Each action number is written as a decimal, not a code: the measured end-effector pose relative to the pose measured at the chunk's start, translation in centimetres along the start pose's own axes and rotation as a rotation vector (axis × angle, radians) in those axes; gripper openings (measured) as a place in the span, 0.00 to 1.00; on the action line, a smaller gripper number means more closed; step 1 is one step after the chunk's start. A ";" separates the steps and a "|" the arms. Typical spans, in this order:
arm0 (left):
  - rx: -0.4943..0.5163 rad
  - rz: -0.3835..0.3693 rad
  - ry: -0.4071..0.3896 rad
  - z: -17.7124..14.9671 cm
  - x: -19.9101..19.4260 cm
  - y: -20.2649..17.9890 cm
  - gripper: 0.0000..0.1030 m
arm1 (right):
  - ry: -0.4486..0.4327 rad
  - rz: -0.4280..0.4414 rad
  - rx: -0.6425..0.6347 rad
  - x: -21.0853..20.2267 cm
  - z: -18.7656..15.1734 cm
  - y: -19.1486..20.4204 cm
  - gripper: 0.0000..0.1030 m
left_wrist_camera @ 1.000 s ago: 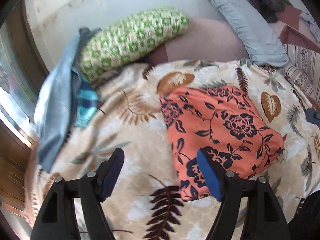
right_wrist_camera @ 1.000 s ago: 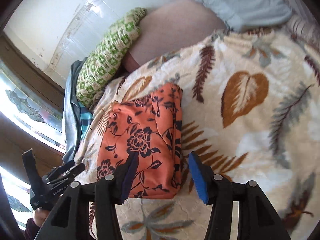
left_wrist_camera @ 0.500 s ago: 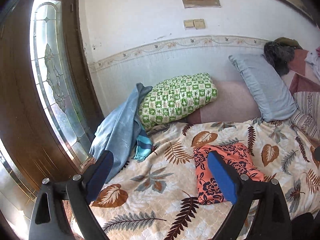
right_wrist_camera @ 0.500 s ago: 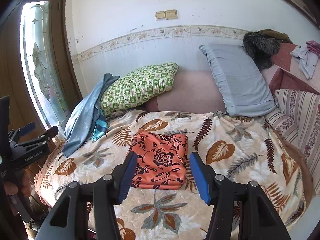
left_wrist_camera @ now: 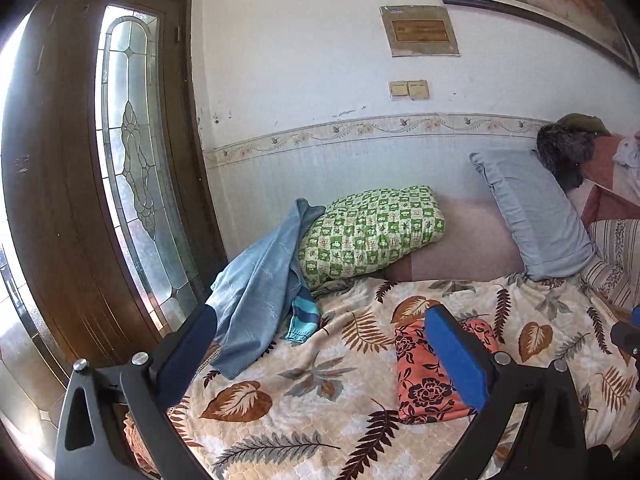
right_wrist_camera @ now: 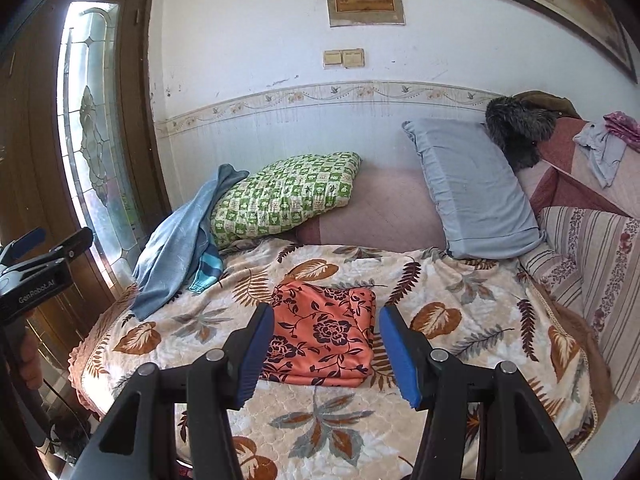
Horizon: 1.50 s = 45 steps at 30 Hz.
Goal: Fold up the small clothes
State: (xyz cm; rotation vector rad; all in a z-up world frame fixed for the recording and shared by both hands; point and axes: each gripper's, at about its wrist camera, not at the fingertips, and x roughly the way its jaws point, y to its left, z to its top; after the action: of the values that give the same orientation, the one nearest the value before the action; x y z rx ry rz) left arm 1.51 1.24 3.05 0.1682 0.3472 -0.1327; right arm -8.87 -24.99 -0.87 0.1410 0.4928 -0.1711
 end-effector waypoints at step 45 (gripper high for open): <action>-0.012 0.064 0.015 -0.3 -0.4 1.3 1.00 | 0.061 0.065 -0.033 1.7 0.6 3.8 0.57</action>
State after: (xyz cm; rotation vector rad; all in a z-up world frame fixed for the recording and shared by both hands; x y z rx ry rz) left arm 1.25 2.61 3.08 0.1683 0.3572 -0.0664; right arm -6.38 -21.60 -0.82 0.1305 0.5513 -0.0955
